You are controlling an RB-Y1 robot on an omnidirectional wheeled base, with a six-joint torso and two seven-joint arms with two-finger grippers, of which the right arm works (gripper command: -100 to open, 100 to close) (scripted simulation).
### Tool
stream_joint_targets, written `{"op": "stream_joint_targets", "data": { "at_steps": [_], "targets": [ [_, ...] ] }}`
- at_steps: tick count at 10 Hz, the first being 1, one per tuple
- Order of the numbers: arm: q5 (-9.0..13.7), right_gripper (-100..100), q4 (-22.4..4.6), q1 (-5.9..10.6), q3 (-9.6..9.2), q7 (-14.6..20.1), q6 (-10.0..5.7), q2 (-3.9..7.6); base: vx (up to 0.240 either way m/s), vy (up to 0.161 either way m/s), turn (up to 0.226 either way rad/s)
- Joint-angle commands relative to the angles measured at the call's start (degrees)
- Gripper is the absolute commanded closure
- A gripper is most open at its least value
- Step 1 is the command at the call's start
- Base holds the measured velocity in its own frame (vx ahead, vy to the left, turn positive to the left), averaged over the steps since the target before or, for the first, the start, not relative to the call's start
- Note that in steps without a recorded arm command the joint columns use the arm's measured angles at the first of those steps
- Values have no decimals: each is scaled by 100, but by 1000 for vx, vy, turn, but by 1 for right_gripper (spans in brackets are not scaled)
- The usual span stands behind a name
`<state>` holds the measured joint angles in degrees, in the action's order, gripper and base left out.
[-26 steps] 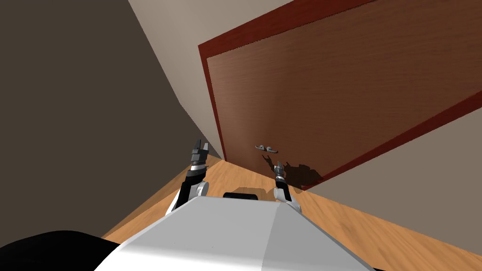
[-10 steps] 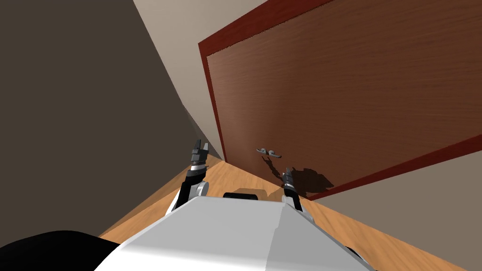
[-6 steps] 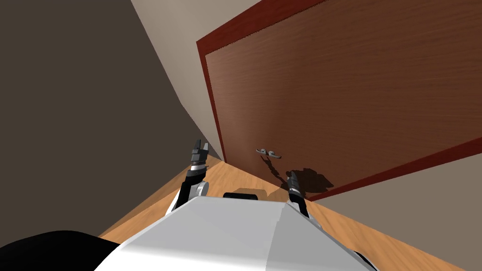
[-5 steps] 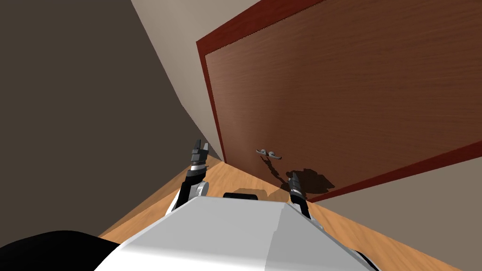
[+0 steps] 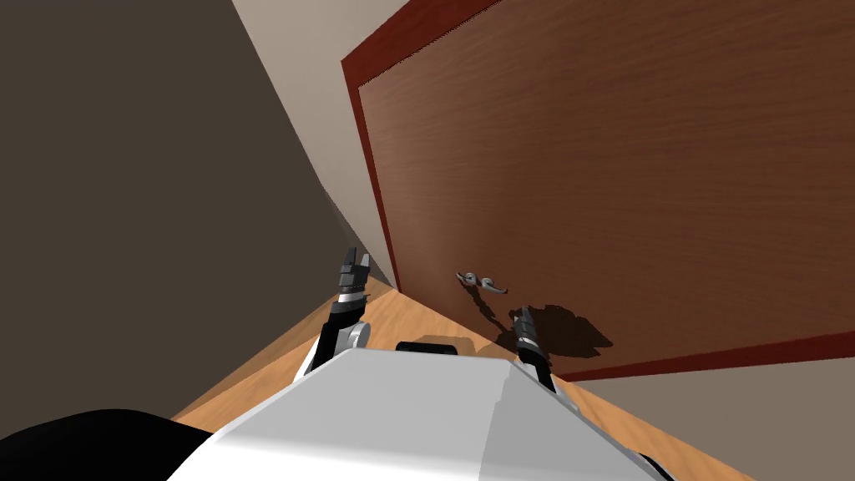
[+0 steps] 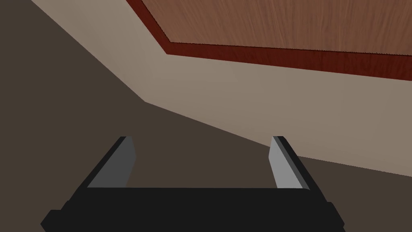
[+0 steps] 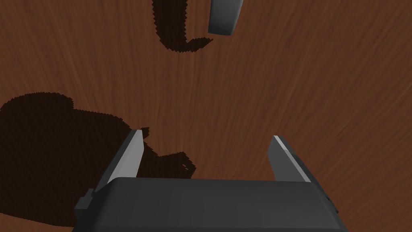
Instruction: Pull the door open
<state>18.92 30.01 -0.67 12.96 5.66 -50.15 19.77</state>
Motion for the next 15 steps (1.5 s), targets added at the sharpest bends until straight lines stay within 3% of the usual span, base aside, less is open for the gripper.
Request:
{"op": "stream_joint_targets", "data": {
  "at_steps": [1, 5, 6, 7, 12, 13, 15],
  "targets": [
    [-27, -100, 144, 14, -56, 7, 11, -70, 179, -52, 141],
    [-108, -100, 231, 207, -208, 24, -12, -209, 151, -9, 116],
    [-95, -100, 238, 155, -183, 8, -8, -206, 65, 11, 23],
    [-95, 100, 238, 155, -183, 8, -8, -206, -8, -1, -19],
    [-95, 100, 238, 155, -183, 8, -8, -206, -11, -1, 4],
    [-64, 100, 187, 29, -117, 24, 2, -116, -131, -16, -82],
    [-54, 100, 169, -26, -92, 38, 4, -71, -157, -29, -67]
  ]
}}
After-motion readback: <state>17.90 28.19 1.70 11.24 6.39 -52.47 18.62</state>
